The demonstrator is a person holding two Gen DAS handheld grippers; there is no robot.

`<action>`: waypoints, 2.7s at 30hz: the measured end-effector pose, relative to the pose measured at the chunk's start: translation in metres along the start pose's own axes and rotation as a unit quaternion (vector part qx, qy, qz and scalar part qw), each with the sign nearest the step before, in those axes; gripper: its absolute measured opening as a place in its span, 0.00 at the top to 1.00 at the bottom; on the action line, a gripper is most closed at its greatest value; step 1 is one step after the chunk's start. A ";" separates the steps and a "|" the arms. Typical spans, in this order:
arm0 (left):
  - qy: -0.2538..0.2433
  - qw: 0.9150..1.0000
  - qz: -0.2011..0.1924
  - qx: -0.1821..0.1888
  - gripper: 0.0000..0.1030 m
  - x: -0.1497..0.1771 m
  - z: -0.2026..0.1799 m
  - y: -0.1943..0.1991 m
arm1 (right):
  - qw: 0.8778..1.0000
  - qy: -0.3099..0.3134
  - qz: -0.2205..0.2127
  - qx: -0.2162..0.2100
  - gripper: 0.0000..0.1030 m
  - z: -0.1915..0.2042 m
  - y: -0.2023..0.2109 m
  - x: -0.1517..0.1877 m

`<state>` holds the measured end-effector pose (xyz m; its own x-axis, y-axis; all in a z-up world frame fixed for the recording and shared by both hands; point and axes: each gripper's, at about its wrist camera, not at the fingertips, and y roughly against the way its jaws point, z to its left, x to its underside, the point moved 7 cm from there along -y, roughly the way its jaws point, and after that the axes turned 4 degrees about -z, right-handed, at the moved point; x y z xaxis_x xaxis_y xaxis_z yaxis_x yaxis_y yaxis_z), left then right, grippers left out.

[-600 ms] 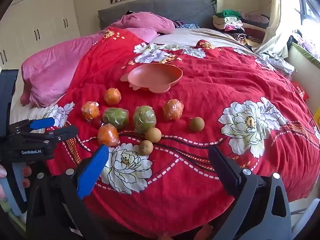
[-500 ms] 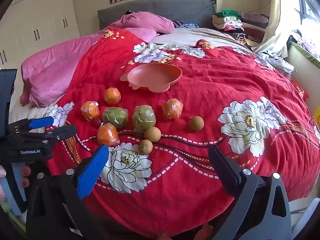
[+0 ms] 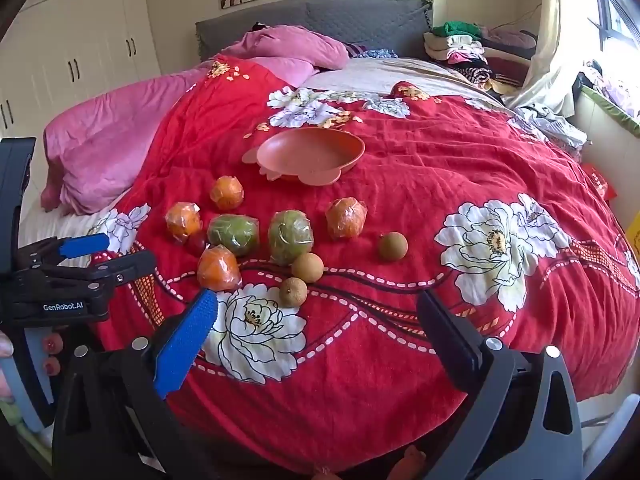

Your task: Organize fruits

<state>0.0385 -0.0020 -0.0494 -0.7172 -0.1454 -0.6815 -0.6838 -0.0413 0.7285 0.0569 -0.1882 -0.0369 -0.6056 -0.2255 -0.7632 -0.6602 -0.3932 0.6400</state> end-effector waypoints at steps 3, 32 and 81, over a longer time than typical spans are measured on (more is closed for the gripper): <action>-0.001 1.000 -0.001 -0.001 0.09 0.000 -0.001 0.001 | 1.000 0.000 0.000 0.000 0.04 0.001 0.001 -0.001; -0.006 1.000 -0.003 0.005 0.09 0.001 -0.008 0.005 | 1.000 0.001 0.002 0.006 0.04 0.004 0.002 0.002; 0.003 1.000 0.026 0.002 0.09 -0.002 0.017 -0.030 | 0.999 0.002 0.042 -0.002 0.04 0.005 -0.035 0.010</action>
<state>0.0583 0.0159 -0.0713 -0.7510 -0.1538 -0.6421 -0.6459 -0.0303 0.7628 0.0719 -0.1726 -0.0660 -0.6573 -0.2621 -0.7066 -0.6046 -0.3763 0.7020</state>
